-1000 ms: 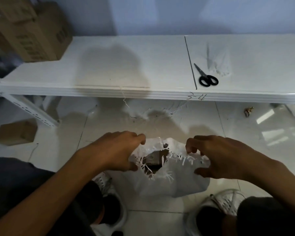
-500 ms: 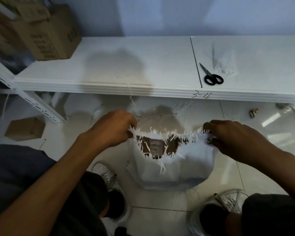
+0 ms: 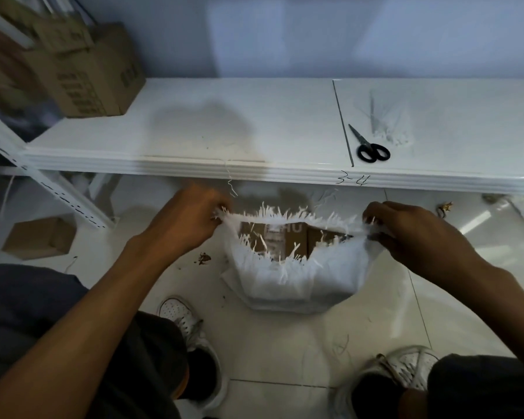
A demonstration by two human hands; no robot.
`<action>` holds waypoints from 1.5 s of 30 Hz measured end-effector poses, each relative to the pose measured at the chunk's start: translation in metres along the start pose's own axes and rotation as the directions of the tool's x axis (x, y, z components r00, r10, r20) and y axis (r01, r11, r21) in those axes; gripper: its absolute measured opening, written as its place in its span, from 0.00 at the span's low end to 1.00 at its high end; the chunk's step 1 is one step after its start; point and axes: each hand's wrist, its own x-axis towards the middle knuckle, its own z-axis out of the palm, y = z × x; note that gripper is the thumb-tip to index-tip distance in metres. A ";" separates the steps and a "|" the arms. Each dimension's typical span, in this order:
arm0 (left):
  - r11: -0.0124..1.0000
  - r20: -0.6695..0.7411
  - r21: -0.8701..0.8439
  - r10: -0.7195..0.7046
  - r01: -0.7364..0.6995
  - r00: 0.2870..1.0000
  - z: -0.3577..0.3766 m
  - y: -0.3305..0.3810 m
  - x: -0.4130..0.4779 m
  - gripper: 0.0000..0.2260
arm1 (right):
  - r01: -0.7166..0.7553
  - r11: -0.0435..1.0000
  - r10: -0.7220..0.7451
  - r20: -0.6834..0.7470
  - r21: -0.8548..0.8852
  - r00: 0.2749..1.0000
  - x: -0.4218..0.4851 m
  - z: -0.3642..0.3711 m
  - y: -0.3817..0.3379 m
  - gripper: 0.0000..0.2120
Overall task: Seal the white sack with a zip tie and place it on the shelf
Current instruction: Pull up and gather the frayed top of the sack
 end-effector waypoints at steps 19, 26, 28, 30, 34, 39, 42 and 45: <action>0.929 0.435 0.261 0.130 -0.263 0.891 0.017 0.050 -0.016 0.29 | 0.285 0.957 -0.282 0.067 -0.046 0.957 0.017 0.025 -0.055 0.33; 0.892 0.448 0.385 0.043 -0.236 0.893 0.023 0.059 -0.012 0.12 | 0.164 0.984 -0.141 0.252 -0.072 0.957 0.022 0.036 -0.059 0.40; 0.891 0.424 0.415 -0.011 -0.184 0.905 0.023 0.057 -0.013 0.16 | 0.099 0.983 -0.056 0.261 -0.156 0.964 0.021 0.035 -0.056 0.41; 0.882 0.379 0.457 -0.080 -0.111 0.922 0.017 0.049 -0.013 0.24 | 0.049 0.973 0.014 0.270 -0.225 0.963 0.021 0.031 -0.050 0.38; 0.811 0.320 0.585 -0.262 0.028 0.911 0.004 0.022 -0.012 0.28 | -0.103 0.963 0.162 0.228 -0.249 0.960 0.014 0.017 -0.032 0.22; 0.785 0.166 0.610 -0.261 0.109 0.951 -0.001 0.000 -0.009 0.17 | -0.203 0.948 0.240 0.130 -0.246 0.962 -0.007 0.015 0.000 0.14; 0.805 0.050 0.593 -0.040 0.003 0.998 0.007 -0.007 -0.008 0.12 | -0.158 0.980 0.168 0.071 -0.124 0.983 -0.016 0.019 0.015 0.13; 0.904 -0.036 0.428 0.012 0.004 0.999 0.011 -0.016 -0.003 0.16 | -0.072 0.996 0.073 0.032 -0.047 0.997 -0.022 0.027 0.028 0.10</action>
